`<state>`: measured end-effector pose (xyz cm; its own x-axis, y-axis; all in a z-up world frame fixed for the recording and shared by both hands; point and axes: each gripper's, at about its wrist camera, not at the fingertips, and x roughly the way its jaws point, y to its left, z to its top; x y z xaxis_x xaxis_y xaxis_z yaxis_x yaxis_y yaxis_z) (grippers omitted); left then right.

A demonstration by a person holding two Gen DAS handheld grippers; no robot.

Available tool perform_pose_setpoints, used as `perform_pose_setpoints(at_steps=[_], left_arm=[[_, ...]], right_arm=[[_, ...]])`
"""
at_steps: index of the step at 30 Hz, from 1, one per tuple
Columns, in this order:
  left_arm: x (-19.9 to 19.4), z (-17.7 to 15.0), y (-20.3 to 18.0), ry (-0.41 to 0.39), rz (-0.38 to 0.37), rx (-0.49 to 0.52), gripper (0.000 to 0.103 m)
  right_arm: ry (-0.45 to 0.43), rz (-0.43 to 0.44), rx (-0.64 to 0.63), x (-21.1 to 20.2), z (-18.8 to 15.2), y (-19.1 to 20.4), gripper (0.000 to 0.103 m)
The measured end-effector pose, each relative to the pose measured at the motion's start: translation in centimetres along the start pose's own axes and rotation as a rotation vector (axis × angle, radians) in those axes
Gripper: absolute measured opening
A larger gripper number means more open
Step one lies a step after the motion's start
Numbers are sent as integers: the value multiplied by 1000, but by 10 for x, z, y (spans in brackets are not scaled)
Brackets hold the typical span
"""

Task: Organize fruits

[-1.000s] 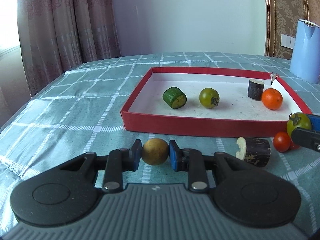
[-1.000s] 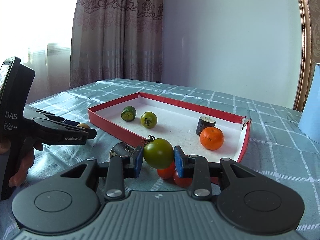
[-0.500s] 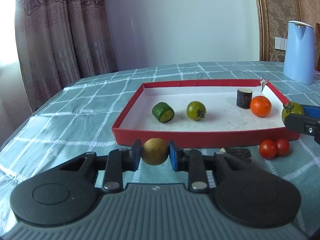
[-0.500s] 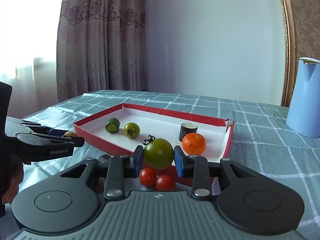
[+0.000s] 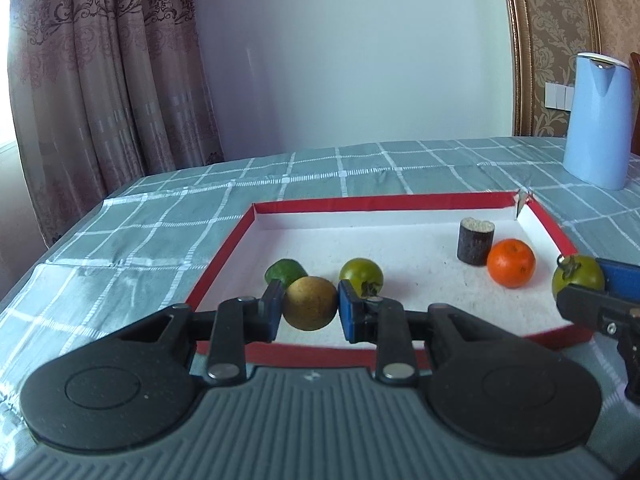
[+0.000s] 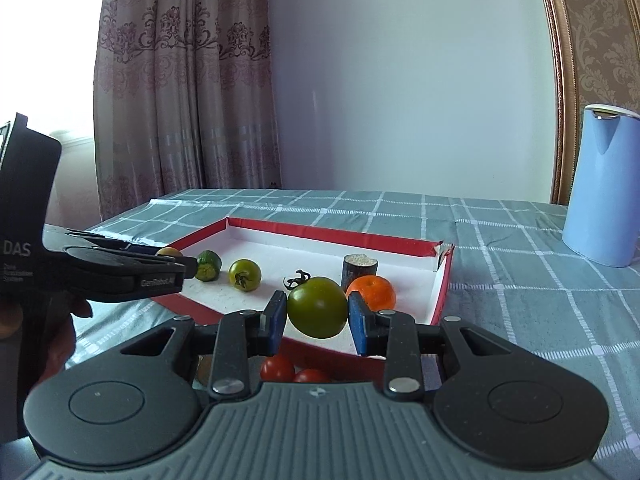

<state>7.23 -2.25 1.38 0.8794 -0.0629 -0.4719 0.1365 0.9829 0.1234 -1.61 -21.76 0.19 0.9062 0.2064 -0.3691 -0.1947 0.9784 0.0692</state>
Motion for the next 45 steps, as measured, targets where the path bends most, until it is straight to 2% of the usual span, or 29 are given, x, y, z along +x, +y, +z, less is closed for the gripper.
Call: perform_pose_setpoints(at_steps=[3, 8, 20, 30, 36, 38, 41, 43, 45], left_arm=[[13, 7, -2, 14, -2, -17, 26], [35, 16, -2, 20, 40, -24, 26], [83, 32, 4, 59, 109, -40, 27], [112, 34, 2, 123, 92, -59, 27], [116, 35, 2, 131, 83, -69, 27], [115, 34, 1, 129, 92, -62, 28], [115, 34, 0, 129, 90, -61, 33], [115, 34, 1, 135, 85, -66, 40], [115, 34, 2, 136, 83, -73, 41]], right_arm=[[22, -4, 2, 13, 8, -2, 32], [75, -6, -6, 42, 20, 0, 32], [171, -5, -53, 94, 20, 14, 32], [217, 6, -25, 112, 20, 13, 32], [223, 7, -15, 114, 21, 13, 32], [224, 6, -12, 114, 22, 12, 32], [224, 4, -15, 115, 22, 13, 32], [223, 4, -13, 115, 22, 13, 32], [224, 4, -10, 115, 22, 12, 32]])
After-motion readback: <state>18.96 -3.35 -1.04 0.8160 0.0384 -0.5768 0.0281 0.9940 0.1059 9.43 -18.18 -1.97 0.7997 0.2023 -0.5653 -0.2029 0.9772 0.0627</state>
